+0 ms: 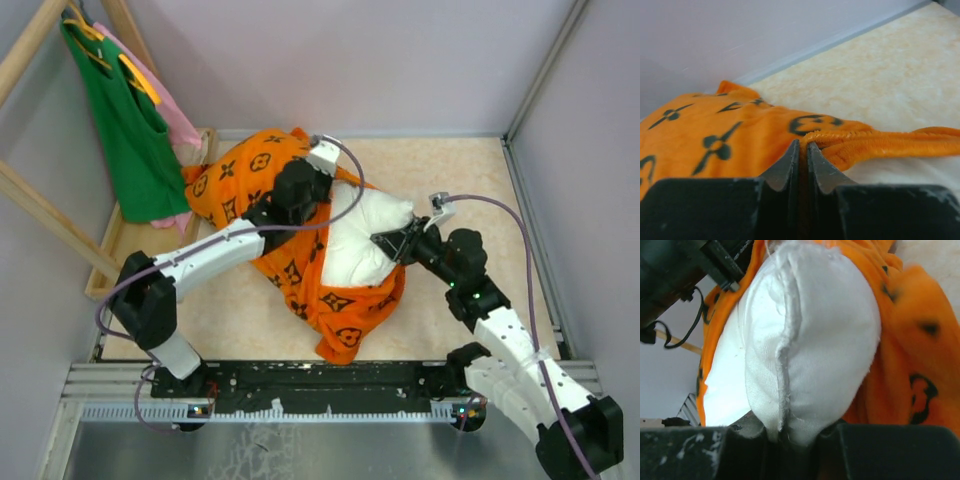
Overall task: Remove the pillowcase from the pillow
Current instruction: Remove the pillow from the pillowcase.
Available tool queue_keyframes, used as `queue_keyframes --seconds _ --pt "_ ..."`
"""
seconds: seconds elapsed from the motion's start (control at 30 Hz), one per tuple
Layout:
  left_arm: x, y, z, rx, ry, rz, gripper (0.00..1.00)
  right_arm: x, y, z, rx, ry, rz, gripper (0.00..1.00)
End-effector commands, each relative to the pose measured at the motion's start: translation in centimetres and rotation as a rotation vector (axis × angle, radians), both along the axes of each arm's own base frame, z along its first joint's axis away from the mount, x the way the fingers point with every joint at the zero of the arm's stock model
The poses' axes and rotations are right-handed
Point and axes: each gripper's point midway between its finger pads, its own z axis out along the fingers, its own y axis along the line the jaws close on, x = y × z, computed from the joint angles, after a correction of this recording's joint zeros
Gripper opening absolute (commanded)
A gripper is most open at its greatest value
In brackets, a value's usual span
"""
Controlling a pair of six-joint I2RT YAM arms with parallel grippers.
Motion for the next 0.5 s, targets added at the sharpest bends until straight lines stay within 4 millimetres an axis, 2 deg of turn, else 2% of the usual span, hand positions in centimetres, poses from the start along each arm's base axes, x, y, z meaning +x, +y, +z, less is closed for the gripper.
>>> queue_keyframes --seconds 0.0,0.07,0.1,0.13,0.2,0.23,0.3,0.37,0.43,0.47 --pt "5.3 9.7 -3.5 0.067 0.116 0.276 0.12 -1.4 -0.8 6.4 0.112 -0.148 0.038 0.00" --pt "5.8 11.4 -3.2 0.084 0.113 0.312 0.12 -1.3 -1.1 6.4 0.121 -0.147 0.029 0.00" --pt "5.7 11.6 -2.7 0.085 0.104 0.309 0.13 -1.2 -1.1 6.4 0.121 -0.144 0.028 0.00" --pt "5.3 11.2 -1.9 0.073 0.100 0.281 0.22 -1.0 -1.0 6.4 0.122 -0.140 0.029 0.00" --pt "4.3 10.1 -0.1 0.032 0.100 0.190 0.65 -0.5 -0.9 6.6 0.124 -0.132 0.024 0.00" --pt "3.6 9.5 0.9 0.016 0.100 0.138 0.81 -0.1 -1.0 6.7 0.123 -0.131 0.009 0.00" --pt "1.7 8.7 3.0 -0.022 0.099 0.043 0.98 0.8 -1.4 7.0 0.120 -0.129 -0.037 0.00" --pt "-1.2 8.1 5.1 -0.065 0.092 -0.072 1.00 1.8 -2.0 7.1 0.123 -0.115 -0.090 0.00" --pt "-6.0 7.8 7.4 -0.122 0.062 -0.234 1.00 2.7 -2.2 7.0 0.125 -0.085 -0.128 0.00" --pt "-8.3 7.4 7.7 -0.161 0.064 -0.323 1.00 3.2 -2.2 6.7 0.127 -0.065 -0.136 0.00"
